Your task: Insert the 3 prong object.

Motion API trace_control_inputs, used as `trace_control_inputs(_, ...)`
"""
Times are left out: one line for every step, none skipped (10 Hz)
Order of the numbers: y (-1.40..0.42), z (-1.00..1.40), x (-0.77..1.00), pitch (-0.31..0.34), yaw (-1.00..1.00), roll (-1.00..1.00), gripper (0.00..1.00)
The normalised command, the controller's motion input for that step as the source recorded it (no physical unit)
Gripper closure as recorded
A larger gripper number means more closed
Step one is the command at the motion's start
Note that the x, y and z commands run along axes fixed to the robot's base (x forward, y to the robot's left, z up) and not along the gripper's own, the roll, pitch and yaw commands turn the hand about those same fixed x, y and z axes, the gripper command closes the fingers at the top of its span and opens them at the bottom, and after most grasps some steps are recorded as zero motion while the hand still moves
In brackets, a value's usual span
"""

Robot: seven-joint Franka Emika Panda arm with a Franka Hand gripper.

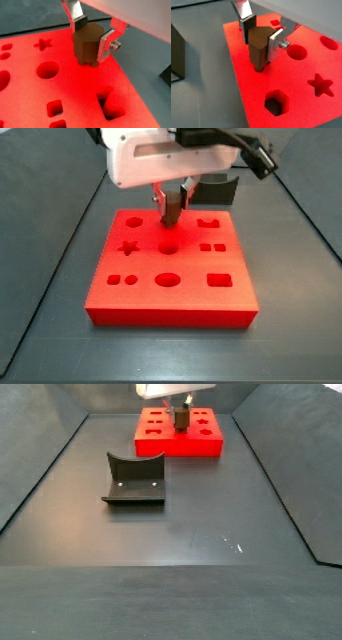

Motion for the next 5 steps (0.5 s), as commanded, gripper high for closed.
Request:
trace_control_inputs(-0.13,-0.32,0.05,0.127,-0.22,0.11,1.00)
trace_control_inputs(0.00,-0.55,0.03,0.329,-0.15,0.00,1.00)
trace_control_inputs(0.00,-0.47,0.09,0.364,-0.12,0.00,1.00)
trace_control_inputs(0.00,-0.08,0.00,0.107,0.00,0.00,1.00)
trace_control_inputs(0.00,0.00,0.00,0.000,0.00,0.00,1.00)
